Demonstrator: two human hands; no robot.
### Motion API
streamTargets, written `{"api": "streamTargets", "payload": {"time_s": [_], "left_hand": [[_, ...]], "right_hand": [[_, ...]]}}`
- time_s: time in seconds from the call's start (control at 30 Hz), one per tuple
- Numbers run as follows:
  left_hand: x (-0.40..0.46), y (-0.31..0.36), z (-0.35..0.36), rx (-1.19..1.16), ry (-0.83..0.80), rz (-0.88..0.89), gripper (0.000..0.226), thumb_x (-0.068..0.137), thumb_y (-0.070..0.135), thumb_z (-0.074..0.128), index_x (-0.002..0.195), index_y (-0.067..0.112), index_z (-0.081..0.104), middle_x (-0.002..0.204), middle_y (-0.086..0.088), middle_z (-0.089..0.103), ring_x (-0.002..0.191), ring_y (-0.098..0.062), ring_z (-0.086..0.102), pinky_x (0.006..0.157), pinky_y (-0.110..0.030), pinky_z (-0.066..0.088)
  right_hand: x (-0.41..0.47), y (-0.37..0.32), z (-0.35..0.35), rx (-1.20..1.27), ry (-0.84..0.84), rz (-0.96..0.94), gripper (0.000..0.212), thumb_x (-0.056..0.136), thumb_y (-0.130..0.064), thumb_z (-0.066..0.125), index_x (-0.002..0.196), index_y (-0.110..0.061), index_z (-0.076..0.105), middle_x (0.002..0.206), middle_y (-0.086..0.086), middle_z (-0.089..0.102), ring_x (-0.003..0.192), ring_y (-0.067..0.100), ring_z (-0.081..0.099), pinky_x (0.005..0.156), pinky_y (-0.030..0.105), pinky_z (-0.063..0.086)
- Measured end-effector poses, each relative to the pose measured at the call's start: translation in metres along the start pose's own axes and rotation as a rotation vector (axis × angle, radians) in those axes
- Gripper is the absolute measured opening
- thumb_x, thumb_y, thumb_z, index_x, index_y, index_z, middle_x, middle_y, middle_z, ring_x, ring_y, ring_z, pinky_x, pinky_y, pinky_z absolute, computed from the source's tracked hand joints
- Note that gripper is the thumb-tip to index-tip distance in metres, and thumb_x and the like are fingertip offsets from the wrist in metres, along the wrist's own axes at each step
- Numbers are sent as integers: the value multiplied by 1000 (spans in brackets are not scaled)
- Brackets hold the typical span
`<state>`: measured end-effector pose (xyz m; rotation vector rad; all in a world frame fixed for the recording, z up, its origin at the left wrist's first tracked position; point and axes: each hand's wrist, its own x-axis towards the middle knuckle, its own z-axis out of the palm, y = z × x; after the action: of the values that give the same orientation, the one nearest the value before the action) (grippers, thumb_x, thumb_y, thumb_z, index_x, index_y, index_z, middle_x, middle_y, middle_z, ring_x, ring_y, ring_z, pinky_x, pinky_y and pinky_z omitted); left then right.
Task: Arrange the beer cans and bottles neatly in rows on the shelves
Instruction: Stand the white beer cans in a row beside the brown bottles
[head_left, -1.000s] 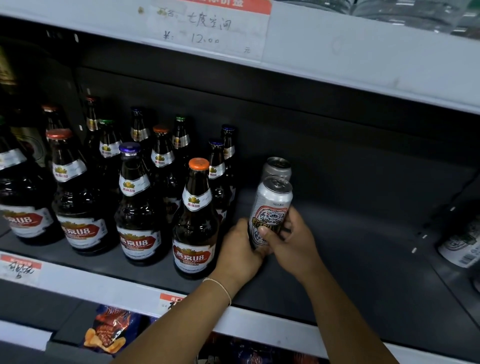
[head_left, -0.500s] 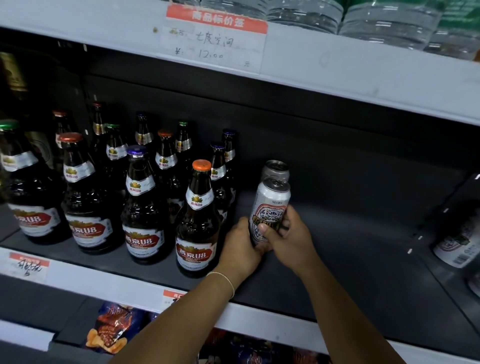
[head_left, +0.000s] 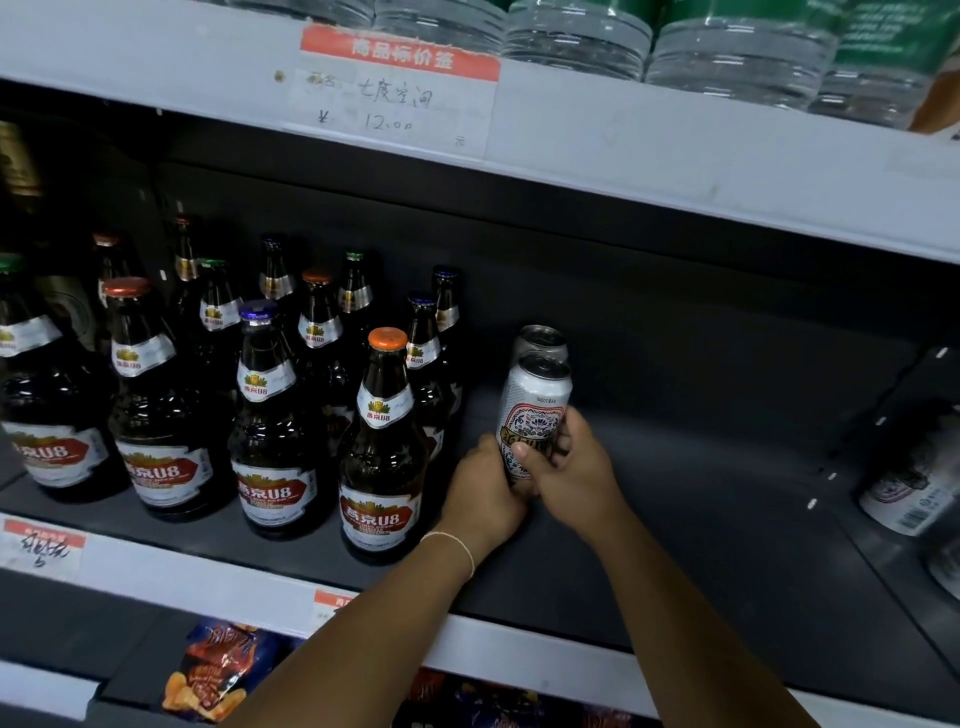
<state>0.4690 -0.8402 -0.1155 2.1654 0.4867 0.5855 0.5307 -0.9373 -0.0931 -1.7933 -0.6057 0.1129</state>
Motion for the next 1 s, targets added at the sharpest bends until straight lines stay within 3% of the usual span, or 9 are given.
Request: {"api": "streamTargets", "payload": {"time_s": [0.17, 0.37, 0.47, 0.53, 0.67, 0.73, 0.8, 0.9, 1.0], "left_hand": [[2, -1, 3, -3, 5, -4, 35, 79, 24, 67, 105, 10, 50, 102, -12, 64, 93, -28, 62, 77, -35, 52], [3, -1, 3, 15, -4, -16, 37, 79, 22, 65, 109, 8, 48, 105, -15, 62, 98, -30, 59, 79, -31, 47], [-1, 0, 2, 52, -4, -6, 38, 79, 26, 62, 108, 8, 48, 104, -16, 62, 99, -31, 58, 83, -36, 49], [-4, 3, -1, 123, -3, 7, 37, 79, 29, 61, 106, 7, 48, 103, -17, 62, 99, -33, 58, 84, -37, 48], [-19, 20, -12, 395, 7, 72, 32, 85, 32, 55, 104, 7, 51, 103, -16, 64, 97, -33, 60, 89, -35, 43], [-29, 33, -18, 476, 53, 127, 22, 85, 26, 55, 95, 7, 58, 95, -16, 66, 90, -35, 63, 85, -34, 44], [-38, 48, -22, 456, 102, 165, 13, 79, 18, 59, 83, 7, 62, 82, -18, 67, 76, -37, 66, 69, -34, 49], [-45, 71, -21, 475, 87, 151, 15, 83, 20, 52, 93, 12, 59, 91, -13, 68, 84, -34, 67, 66, -32, 48], [-45, 89, -7, 404, 62, 258, 20, 85, 20, 48, 102, 13, 55, 96, -12, 66, 89, -31, 64, 65, -31, 44]], "right_hand": [[1, 1, 4, -29, 30, -2, 49, 70, -34, 72, 99, -68, 52, 121, 1, 65, 106, 8, 67, 99, 41, 54], [2, 1, 4, -39, 32, 3, 47, 65, -42, 71, 100, -67, 51, 121, 0, 65, 105, 7, 67, 99, 39, 54], [2, 3, 3, -42, 27, -6, 46, 64, -46, 70, 100, -67, 51, 119, -3, 66, 106, 7, 67, 99, 38, 54], [-1, 1, 1, -55, 33, -15, 45, 70, -36, 75, 101, -61, 54, 115, -6, 68, 104, 6, 67, 98, 35, 54], [-3, 2, -5, -46, 17, -10, 45, 82, -10, 78, 111, -35, 54, 109, -13, 66, 97, -10, 65, 88, 14, 50], [-5, 2, -11, -35, 29, -21, 52, 85, -17, 76, 131, -25, 52, 117, -11, 63, 108, -3, 62, 97, 21, 48], [-8, -1, -22, -21, 72, -28, 58, 90, -23, 72, 142, -17, 46, 125, -3, 60, 116, 7, 59, 102, 26, 47], [-14, -7, -46, -19, 145, -63, 44, 96, -24, 62, 138, -17, 51, 121, -1, 61, 113, 9, 60, 94, 13, 44], [-22, -10, -80, -45, 216, -74, 35, 100, -27, 56, 134, -18, 56, 112, -5, 63, 103, 5, 60, 84, 6, 44]]}}
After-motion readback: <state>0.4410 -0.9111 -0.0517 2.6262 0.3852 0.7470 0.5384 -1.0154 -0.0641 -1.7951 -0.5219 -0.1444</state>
